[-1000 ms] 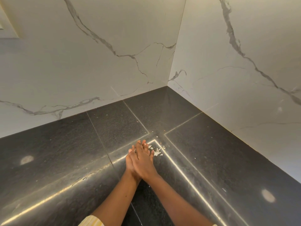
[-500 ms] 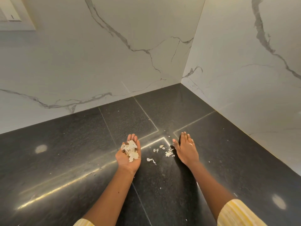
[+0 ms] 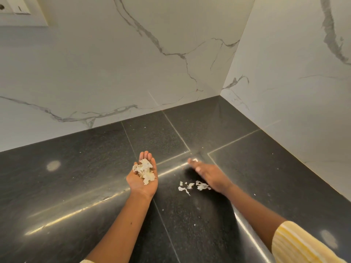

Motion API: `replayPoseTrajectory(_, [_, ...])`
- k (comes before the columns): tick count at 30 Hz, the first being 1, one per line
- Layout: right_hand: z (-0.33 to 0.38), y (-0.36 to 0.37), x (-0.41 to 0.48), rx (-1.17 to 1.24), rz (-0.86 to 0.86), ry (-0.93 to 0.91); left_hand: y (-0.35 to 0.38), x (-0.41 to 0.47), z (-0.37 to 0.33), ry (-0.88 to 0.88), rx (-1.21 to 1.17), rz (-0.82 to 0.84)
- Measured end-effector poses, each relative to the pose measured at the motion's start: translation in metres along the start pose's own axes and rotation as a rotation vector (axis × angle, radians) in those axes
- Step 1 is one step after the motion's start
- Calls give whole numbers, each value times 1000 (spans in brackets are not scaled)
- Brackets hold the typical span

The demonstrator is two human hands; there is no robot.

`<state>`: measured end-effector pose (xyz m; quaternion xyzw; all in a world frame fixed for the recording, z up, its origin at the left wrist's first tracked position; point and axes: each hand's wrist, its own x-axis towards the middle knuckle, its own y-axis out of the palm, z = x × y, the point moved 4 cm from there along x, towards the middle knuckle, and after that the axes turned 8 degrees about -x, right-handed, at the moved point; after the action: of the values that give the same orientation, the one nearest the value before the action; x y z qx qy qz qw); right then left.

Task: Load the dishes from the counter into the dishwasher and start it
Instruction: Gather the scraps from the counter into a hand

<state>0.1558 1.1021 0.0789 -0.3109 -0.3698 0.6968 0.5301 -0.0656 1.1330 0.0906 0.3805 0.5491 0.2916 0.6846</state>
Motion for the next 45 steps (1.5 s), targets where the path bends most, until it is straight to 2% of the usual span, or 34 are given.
replayPoseTrajectory(2, [-27, -18, 30, 3, -117, 188, 0, -2, -9, 28, 15, -7])
replayPoseTrajectory(4, [-46, -24, 66, -92, -105, 333, -2, -3, -20, 53, 21, -14])
replayPoseTrajectory(6, [-51, -25, 102, -193, -83, 382, -3, 0, -29, 61, 34, -22])
replayPoseTrajectory(8, [-41, -24, 131, -186, -41, 332, -5, 3, -34, 70, 36, -36])
replayPoseTrajectory(12, [-1, -5, 140, -252, 129, 87, -3, 2, -35, 71, 50, -33])
replayPoseTrajectory(15, [17, 7, 107, -331, 226, -55, 2, 1, -24, 43, 50, -36])
replayPoseTrajectory(21, [26, 10, 23, -264, 399, -181, 4, -3, 2, -1, 47, -6])
replayPoseTrajectory(22, [23, 4, 8, -208, 356, -168, 3, -4, 4, -8, 43, -4])
replayPoseTrajectory(23, [17, -5, -5, -120, 240, -125, 2, -6, 6, -12, 38, -2])
replayPoseTrajectory(25, [-6, -25, -33, 38, -19, 70, -1, -11, 6, -10, 31, -2])
replayPoseTrajectory(26, [-19, -29, -46, 32, -60, 185, -2, -14, 6, -7, 27, 1])
replayPoseTrajectory(28, [-35, -22, -66, -260, 48, 302, -8, -20, 4, -2, 18, 0])
replayPoseTrajectory(30, [-37, -5, -74, -575, 123, 259, -13, -27, 4, 1, 18, -5])
replayPoseTrajectory(31, [-32, 2, -73, -620, 123, 239, -16, -30, 4, 3, 17, -8])
replayPoseTrajectory(35, [0, 31, -59, -620, 117, 145, -24, -40, 5, 4, 16, -11])
replayPoseTrajectory(41, [32, 48, -40, -588, 130, 101, -32, -52, 6, 2, 16, 0])
replayPoseTrajectory(43, [38, 46, -38, -468, 122, 100, -34, -56, 7, -1, 24, -1])
replayPoseTrajectory(45, [40, 42, -38, -190, 26, 171, -35, -59, 7, 1, 28, -1])
